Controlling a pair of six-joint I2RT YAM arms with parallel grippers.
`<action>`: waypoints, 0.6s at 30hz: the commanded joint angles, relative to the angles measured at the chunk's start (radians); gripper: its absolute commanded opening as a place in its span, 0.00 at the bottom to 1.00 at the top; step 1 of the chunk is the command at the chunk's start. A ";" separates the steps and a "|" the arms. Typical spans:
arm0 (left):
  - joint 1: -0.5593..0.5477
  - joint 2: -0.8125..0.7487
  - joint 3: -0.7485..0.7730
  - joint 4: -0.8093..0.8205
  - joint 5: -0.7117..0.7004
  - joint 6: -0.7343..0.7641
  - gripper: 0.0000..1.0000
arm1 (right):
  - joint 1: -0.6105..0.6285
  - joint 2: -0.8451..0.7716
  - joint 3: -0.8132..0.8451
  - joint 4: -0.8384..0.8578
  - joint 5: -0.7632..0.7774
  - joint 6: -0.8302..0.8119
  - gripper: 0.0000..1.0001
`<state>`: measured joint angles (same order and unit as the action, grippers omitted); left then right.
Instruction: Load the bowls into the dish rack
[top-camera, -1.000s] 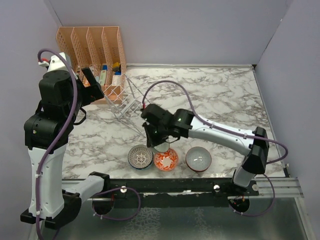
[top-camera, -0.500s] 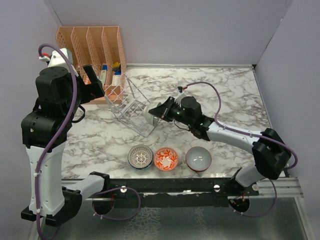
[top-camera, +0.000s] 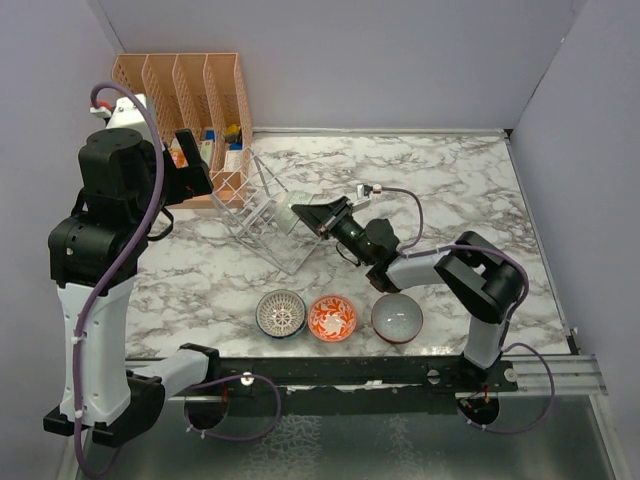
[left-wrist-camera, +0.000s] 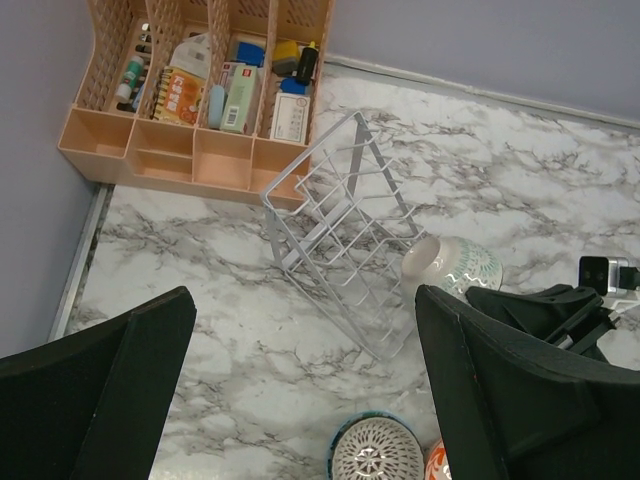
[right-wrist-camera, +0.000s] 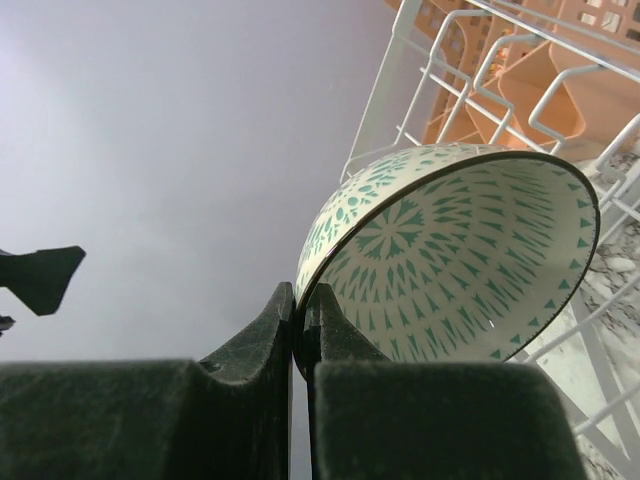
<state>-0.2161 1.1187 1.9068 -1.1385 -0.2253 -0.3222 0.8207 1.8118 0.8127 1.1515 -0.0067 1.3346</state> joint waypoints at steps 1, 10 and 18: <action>0.000 0.002 -0.009 0.006 0.026 0.027 0.95 | 0.005 0.091 0.028 0.355 0.056 0.102 0.01; -0.004 0.006 -0.035 0.009 0.027 0.043 0.96 | 0.045 0.192 0.022 0.464 0.141 0.194 0.01; -0.009 0.005 -0.055 0.015 0.018 0.053 0.97 | 0.050 0.192 -0.020 0.430 0.208 0.218 0.01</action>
<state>-0.2184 1.1275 1.8584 -1.1381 -0.2150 -0.2909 0.8688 2.0068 0.8101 1.4311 0.1181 1.5143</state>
